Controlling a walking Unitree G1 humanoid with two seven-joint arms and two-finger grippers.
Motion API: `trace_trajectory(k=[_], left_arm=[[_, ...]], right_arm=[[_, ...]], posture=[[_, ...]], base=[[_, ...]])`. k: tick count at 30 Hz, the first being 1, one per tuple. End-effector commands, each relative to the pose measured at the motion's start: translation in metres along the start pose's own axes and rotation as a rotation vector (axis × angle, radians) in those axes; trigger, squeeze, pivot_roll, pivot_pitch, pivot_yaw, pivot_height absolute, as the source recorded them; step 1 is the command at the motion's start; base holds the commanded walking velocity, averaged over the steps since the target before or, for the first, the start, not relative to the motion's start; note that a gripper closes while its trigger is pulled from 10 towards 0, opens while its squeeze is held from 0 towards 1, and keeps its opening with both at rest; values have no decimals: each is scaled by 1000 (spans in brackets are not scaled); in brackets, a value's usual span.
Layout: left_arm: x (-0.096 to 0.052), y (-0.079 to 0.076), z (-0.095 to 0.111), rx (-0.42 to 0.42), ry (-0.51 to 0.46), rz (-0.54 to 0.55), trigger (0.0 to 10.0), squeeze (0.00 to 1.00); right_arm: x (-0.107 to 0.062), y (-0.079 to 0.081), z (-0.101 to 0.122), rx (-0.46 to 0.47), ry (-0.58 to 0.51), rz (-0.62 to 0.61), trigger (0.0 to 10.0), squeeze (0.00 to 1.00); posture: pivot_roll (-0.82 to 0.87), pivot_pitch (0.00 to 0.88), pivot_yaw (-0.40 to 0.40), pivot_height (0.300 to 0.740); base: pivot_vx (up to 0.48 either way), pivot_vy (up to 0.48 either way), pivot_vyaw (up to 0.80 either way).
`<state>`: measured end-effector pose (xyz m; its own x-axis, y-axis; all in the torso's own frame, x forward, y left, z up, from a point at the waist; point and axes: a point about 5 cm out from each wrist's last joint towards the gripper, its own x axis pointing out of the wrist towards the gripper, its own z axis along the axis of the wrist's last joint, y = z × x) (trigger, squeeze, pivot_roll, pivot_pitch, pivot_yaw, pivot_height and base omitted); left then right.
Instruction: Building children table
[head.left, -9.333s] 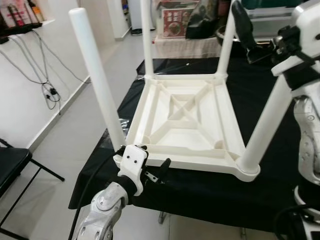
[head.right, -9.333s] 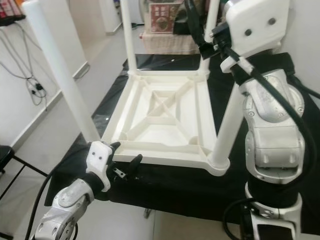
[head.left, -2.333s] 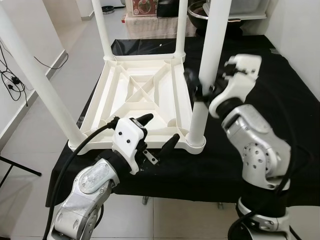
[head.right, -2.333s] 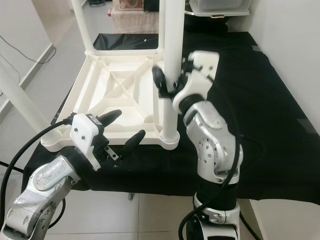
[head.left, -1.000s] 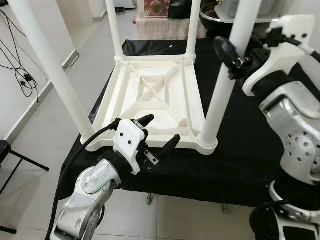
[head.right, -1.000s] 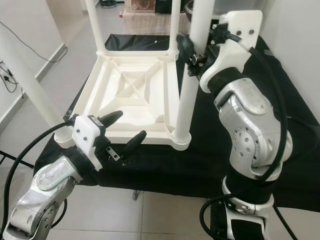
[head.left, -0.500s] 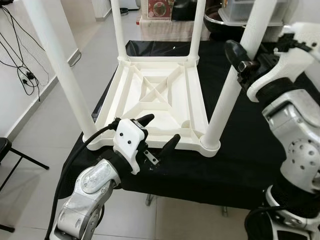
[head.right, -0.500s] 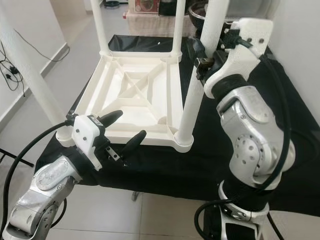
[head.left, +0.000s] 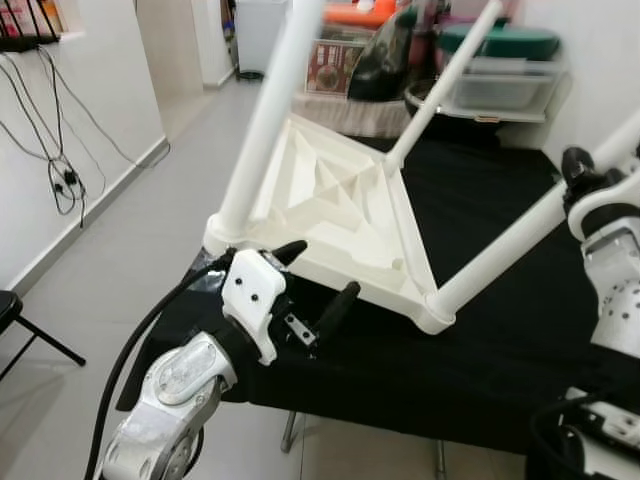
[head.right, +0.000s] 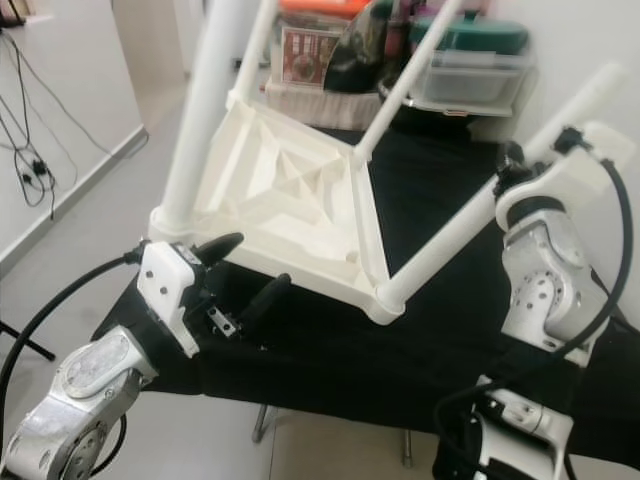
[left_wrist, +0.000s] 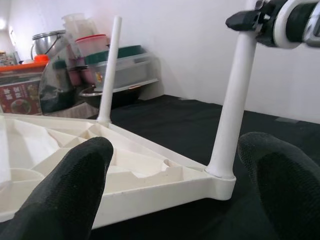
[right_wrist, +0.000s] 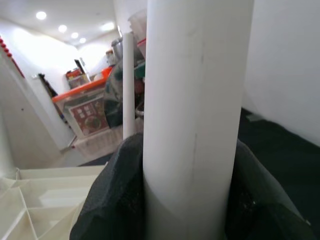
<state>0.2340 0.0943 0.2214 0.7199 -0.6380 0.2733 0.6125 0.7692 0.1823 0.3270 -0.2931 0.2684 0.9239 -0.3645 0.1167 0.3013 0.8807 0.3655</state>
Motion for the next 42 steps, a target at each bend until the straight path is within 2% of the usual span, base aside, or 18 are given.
trace_trajectory(k=[1, 4, 5, 6, 7, 9, 14, 17, 21, 23, 24, 25, 26, 27, 31, 33, 40, 42], left_arm=[[-4, 0, 1, 0, 11, 3, 10000, 0], [-11, -2, 5, -4, 31, 3, 10000, 0], [-11, -2, 5, -4, 31, 3, 10000, 0], [-14, -2, 6, -6, 41, 6, 10000, 0], [-17, -3, 8, -7, 48, 9, 10000, 0], [-19, -3, 9, -8, 53, 11, 10000, 0], [-23, -4, 13, -12, 63, 24, 10000, 0], [-24, -5, 14, -12, 67, 30, 10000, 0], [-23, -6, 14, -14, 68, 39, 10000, 0], [-22, -6, 14, -15, 68, 41, 10000, 0], [-21, -5, 15, -15, 62, 42, 10000, 0], [-21, -5, 15, -15, 62, 42, 10000, 0], [-20, -5, 15, -17, 60, 42, 10000, 0], [-20, -5, 15, -17, 60, 42, 10000, 0], [-15, -6, 15, -18, 44, 39, 10000, 0], [-14, -6, 15, -17, 41, 39, 10000, 0], [-10, 0, 12, -6, 43, 54, 10000, 0], [-7, 4, 6, -9, 58, 76, 10000, 0]], right_arm=[[-11, -44, -90, -106, 393, -215, 10000, 0], [-18, -50, -130, -171, 496, -192, 10000, 0], [-18, -50, -130, -171, 496, -192, 10000, 0], [-22, -52, -142, -250, 511, -186, 10000, 0], [-29, -55, -158, -266, 558, -201, 10000, 0], [-33, -58, -167, -280, 578, -223, 10000, 0], [-39, -62, -184, -186, 595, -257, 10000, 0], [-28, -46, -176, -127, 523, -180, 10000, 0], [-2, 1, -125, -154, 279, 46, 10000, 0], [2, 7, -116, -156, 244, 65, 10000, 0], [8, 22, -93, -151, 157, 102, 10000, 0], [8, 22, -93, -151, 157, 102, 10000, 0], [10, 32, -80, -157, 100, 148, 10000, 1000], [10, 32, -80, -157, 100, 148, 10000, 1000], [12, 63, -43, -150, -53, 281, 10000, 1000], [11, 67, -38, -147, -70, 303, 10000, 1000], [-3, 66, -33, -156, -94, 355, 10000, 1000], [-20, 59, -43, -169, -70, 357, 10000, 1000]], posture=[[60, 191, 18, 740], [110, 233, 28, 740], [110, 233, 28, 740], [116, 241, 32, 740], [127, 252, 42, 740], [127, 252, 42, 740], [163, 270, 44, 740], [169, 273, 39, 740], [148, 257, 25, 740], [146, 255, 23, 740], [136, 247, 19, 740], [136, 247, 19, 740], [123, 237, 15, 740], [123, 237, 15, 740], [101, 209, 0, 740], [100, 207, -1, 740], [76, 185, -4, 740], [48, 169, -2, 740]], base=[[0, 0, 0], [0, 0, 0], [0, 0, 0], [0, 0, 0], [0, 0, 0], [0, 0, 0], [0, 0, 0], [0, 0, 0], [0, 0, 0], [0, 0, 0], [0, 0, 0], [0, 0, 0], [0, 0, 0], [0, 0, 0], [0, 0, 0], [0, 0, 0], [0, 0, 0], [0, 0, 0]])
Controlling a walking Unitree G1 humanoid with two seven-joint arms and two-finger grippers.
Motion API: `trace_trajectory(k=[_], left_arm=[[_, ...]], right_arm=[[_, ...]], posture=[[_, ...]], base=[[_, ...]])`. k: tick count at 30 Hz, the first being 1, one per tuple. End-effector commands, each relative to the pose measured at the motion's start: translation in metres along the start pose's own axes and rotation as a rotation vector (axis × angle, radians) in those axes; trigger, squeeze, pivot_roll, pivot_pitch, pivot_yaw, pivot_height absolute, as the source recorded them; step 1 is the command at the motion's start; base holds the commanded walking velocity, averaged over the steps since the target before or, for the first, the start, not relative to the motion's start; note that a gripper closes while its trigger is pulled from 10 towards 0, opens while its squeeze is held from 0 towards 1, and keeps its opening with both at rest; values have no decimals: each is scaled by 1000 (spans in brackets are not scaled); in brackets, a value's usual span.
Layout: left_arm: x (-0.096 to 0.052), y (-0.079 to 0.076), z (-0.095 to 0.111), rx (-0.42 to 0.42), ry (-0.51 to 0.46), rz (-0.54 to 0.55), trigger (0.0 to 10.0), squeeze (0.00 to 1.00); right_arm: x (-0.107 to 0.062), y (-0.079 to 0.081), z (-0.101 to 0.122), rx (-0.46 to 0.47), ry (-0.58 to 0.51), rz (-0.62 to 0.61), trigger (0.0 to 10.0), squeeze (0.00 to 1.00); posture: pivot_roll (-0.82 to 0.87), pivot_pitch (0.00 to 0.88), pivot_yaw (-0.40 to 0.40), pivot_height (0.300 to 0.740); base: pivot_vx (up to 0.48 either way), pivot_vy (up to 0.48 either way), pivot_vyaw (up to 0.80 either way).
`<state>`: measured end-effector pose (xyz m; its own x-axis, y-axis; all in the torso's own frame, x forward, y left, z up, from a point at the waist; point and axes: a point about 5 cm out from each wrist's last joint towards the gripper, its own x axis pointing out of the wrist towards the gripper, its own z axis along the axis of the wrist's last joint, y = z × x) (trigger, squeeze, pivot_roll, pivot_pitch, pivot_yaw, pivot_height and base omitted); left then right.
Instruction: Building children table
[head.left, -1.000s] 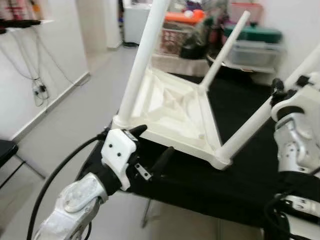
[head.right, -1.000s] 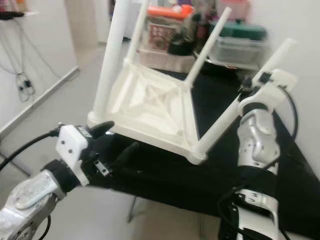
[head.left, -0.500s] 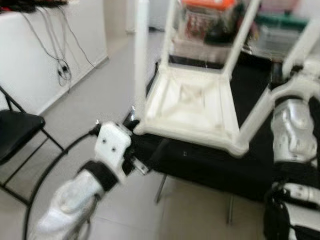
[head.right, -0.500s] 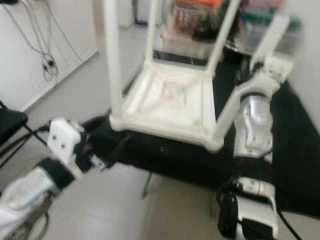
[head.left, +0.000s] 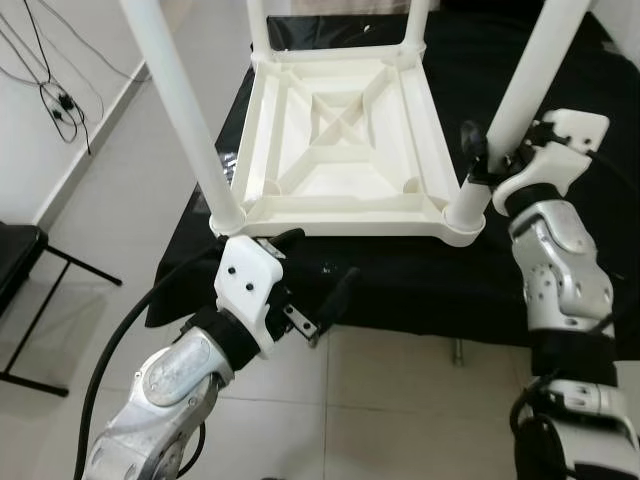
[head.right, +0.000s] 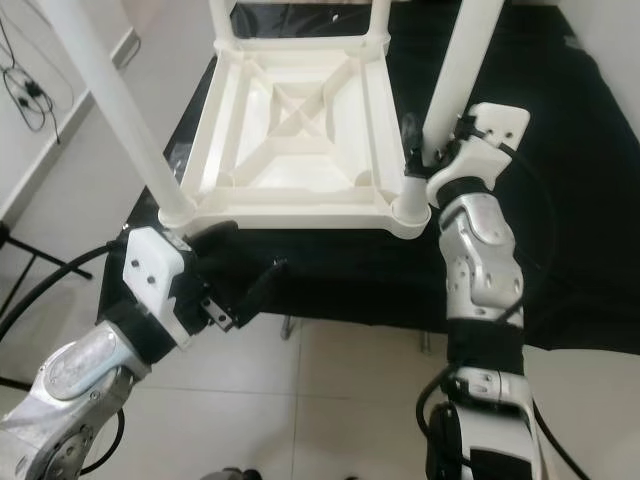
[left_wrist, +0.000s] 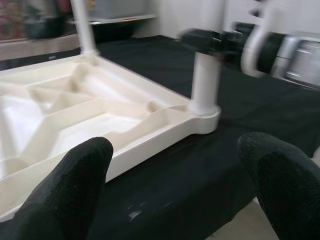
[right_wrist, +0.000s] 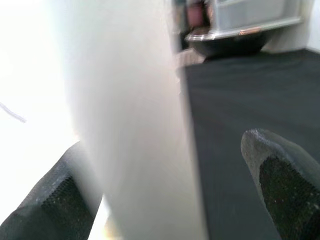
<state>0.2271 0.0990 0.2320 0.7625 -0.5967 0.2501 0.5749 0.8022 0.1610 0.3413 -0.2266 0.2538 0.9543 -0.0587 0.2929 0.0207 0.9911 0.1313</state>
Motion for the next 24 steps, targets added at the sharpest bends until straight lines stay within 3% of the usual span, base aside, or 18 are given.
trace_trajectory(k=[1, 2, 3, 5, 6, 18, 24], left_arm=[[1, 6, -11, -6, 36, 38, 10000, 0], [1, 6, -11, -6, 36, 38, 10000, 0], [4, 8, -18, -6, 49, 54, 10000, 0], [5, 9, -20, -4, 52, 55, 10000, 0], [6, 10, -22, -4, 53, 60, 10000, 0], [18, 27, -44, 6, 76, 179, 10000, 0], [18, 31, -53, 6, 71, 231, 10000, 0]], right_arm=[[-17, 7, -13, 1, 43, 27, 10000, 1000], [-17, 7, -13, 1, 43, 27, 10000, 1000], [-31, 15, -25, -9, 74, 54, 10000, 463], [-35, 18, -29, -11, 85, 66, 10000, 463], [-40, 23, -33, -12, 87, 78, 10000, 0], [-66, 57, -40, -18, 89, 175, 10000, 0], [-67, 62, -45, -17, 90, 200, 10000, 0]], posture=[[33, 157, -1, 740], [33, 157, -1, 740], [29, 154, 3, 740], [21, 150, 8, 740], [11, 134, 8, 740], [-4, 45, 8, 740], [12, 0, -34, 740]], base=[[0, 0, 0], [0, 0, 0], [0, 0, 0], [0, 0, 0], [0, 0, 0], [0, 0, 0], [0, 0, 0]])
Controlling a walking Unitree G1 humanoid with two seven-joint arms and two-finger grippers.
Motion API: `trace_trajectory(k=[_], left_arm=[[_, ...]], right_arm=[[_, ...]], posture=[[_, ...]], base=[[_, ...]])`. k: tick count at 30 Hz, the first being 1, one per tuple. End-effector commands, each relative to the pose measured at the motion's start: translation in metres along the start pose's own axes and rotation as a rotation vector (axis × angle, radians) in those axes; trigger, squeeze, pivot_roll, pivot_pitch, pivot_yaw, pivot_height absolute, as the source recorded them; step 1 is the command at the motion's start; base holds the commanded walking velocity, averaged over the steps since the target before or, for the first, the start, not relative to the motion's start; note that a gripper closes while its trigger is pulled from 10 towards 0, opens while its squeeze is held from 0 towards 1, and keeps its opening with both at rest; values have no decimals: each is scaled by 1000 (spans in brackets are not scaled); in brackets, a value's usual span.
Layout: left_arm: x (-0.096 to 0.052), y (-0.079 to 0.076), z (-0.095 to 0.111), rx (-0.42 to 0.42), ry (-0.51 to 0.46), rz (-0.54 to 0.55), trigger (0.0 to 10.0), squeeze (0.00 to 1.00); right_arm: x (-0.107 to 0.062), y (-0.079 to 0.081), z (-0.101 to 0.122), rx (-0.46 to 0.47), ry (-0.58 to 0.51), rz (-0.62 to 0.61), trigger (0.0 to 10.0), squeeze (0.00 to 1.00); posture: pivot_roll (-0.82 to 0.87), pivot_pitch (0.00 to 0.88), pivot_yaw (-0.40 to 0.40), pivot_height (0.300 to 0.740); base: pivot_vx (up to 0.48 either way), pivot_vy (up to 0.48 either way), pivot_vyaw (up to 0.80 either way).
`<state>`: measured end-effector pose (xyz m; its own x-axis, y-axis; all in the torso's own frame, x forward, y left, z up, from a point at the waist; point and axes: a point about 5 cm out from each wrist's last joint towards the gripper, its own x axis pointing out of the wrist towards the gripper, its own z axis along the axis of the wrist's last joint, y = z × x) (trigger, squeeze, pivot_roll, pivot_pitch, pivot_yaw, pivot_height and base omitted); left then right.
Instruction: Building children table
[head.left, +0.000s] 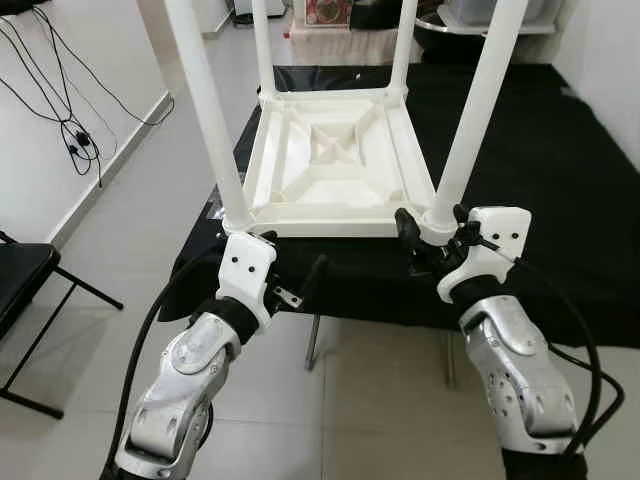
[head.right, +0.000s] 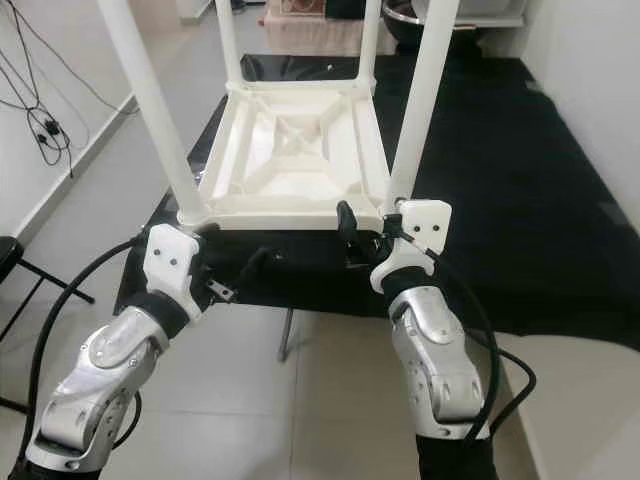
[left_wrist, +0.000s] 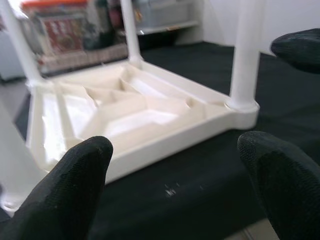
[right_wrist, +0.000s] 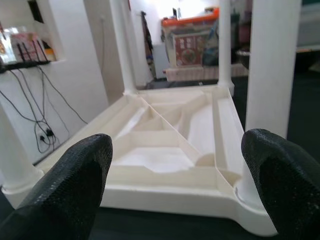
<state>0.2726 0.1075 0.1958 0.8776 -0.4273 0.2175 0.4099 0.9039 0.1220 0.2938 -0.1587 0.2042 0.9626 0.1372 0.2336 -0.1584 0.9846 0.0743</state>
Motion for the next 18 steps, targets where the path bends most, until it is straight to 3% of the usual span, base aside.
trace_trajectory(k=[1, 4, 8, 14, 18], left_arm=[[-3, 5, -8, -7, 14, 44, 10000, 0], [-5, 6, -17, -30, 29, 65, 10000, 0], [-14, 8, -37, -12, 85, 130, 10000, 0], [-28, 6, -48, 10, 124, 169, 10000, 0], [-40, 9, -57, 43, 165, 192, 10000, 0]], right_arm=[[-3, 2, -7, -11, 13, 15, 10000, 0], [-5, 1, -12, -18, 27, 23, 10000, 0], [-6, -5, -32, -52, 104, 24, 10000, 0], [-6, -10, -47, -41, 154, 22, 10000, 0], [-4, -17, -59, -44, 196, -13, 10000, 0]], posture=[[14, 0, -36, 740], [23, 0, -49, 740], [74, 0, -93, 740], [101, 0, -113, 740], [135, 0, -114, 740]], base=[[0, 0, 0], [0, 0, 0], [0, 0, 800], [0, 0, 800], [0, 0, 0]])
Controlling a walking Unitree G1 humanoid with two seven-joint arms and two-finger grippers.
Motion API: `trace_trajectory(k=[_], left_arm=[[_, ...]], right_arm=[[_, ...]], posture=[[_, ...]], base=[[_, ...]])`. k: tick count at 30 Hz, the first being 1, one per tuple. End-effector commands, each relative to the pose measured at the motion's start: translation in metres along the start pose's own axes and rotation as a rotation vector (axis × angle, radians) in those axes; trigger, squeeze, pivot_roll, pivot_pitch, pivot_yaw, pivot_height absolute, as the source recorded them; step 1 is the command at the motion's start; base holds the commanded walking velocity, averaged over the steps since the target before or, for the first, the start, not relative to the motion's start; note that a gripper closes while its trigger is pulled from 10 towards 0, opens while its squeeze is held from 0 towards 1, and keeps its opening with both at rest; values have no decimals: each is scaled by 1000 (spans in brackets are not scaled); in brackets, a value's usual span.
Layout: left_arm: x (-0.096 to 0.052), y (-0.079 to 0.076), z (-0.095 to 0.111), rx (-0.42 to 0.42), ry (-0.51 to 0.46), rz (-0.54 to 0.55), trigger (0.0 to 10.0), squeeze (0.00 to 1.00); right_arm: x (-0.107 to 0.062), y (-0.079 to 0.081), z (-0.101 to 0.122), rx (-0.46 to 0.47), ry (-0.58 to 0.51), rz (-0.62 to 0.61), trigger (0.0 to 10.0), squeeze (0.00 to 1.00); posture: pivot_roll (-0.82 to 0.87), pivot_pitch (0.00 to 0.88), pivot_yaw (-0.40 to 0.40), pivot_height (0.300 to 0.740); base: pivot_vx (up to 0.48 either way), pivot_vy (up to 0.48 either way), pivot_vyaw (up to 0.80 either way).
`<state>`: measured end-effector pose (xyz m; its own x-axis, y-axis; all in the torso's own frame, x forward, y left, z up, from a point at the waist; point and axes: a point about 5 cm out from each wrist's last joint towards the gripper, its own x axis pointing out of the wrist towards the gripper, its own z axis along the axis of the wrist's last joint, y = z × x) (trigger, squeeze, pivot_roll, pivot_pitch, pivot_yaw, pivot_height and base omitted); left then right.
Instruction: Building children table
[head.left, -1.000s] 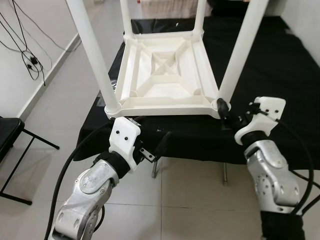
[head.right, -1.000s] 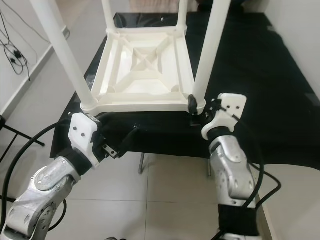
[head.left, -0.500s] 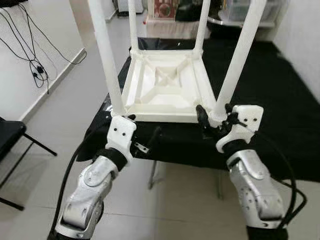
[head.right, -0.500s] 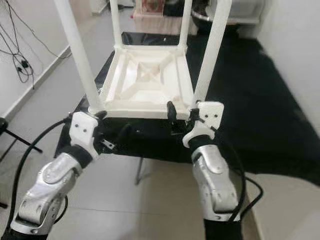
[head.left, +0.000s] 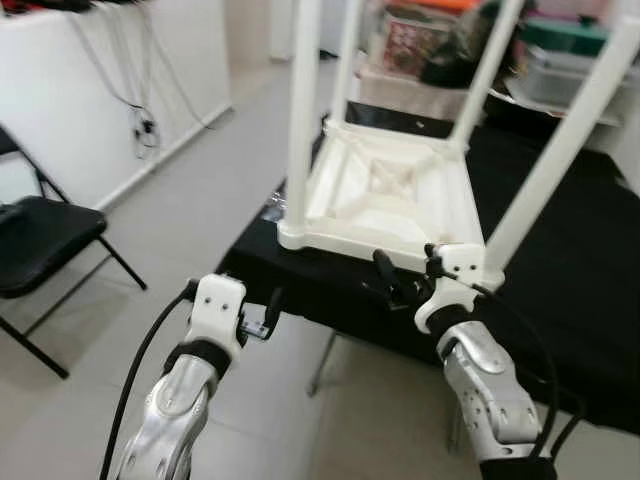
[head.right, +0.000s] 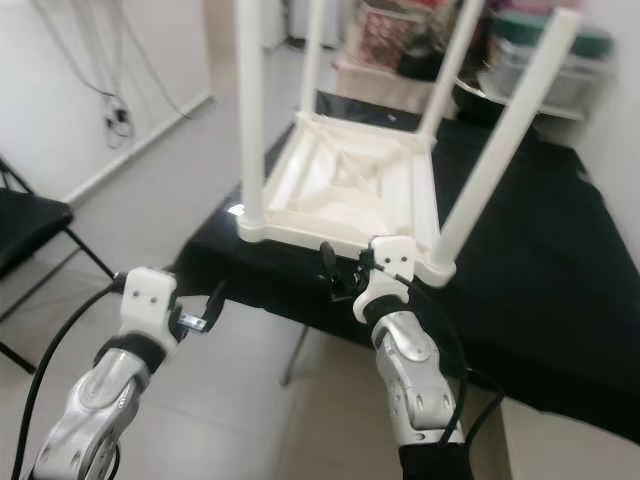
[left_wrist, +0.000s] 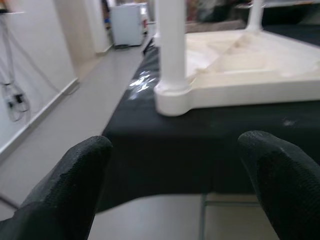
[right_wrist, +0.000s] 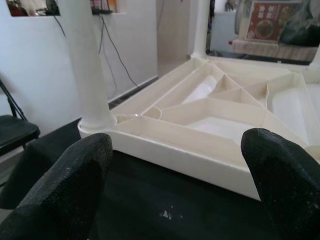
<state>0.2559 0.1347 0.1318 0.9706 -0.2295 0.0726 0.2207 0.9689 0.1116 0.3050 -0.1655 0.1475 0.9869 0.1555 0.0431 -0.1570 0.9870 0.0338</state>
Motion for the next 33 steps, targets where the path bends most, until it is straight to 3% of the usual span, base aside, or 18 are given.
trace_trajectory(k=[1, 8, 11, 16, 22, 24, 33], left_arm=[[-3, 1, -2, 37, 3, -3, 10000, 0], [-12, 14, -17, 59, 69, 11, 10000, 0], [-22, 19, -36, 34, 119, 36, 10000, 0], [-27, 24, -51, -28, 159, 79, 10000, 0], [-25, 22, -49, -39, 145, 83, 10000, 0], [-19, 19, -37, -42, 103, 76, 10000, 0], [-18, 19, -29, -40, 52, 75, 10000, 0]], right_arm=[[1, -6, -5, -7, 12, -33, 10000, 0], [-2, -8, -19, -4, 53, -84, 10000, 0], [-12, -11, -37, 8, 97, -120, 10000, 0], [-19, -13, -46, 24, 135, -122, 10000, 0], [-19, -13, -43, 20, 118, -105, 10000, 0], [-13, -4, -36, 4, 87, -22, 10000, 0], [-4, 7, -23, 52, 25, 71, 10000, 0]], posture=[[139, 0, -104, 740], [141, 0, -68, 740], [126, 0, -62, 740], [99, 0, -59, 740], [87, 0, -54, 740], [102, 0, -59, 740], [100, 0, -53, 740]], base=[[0, 0, 0], [0, 0, 0], [0, 0, 0], [266, 0, -320], [356, 0, -400], [368, 0, 216], [368, 0, 140]])
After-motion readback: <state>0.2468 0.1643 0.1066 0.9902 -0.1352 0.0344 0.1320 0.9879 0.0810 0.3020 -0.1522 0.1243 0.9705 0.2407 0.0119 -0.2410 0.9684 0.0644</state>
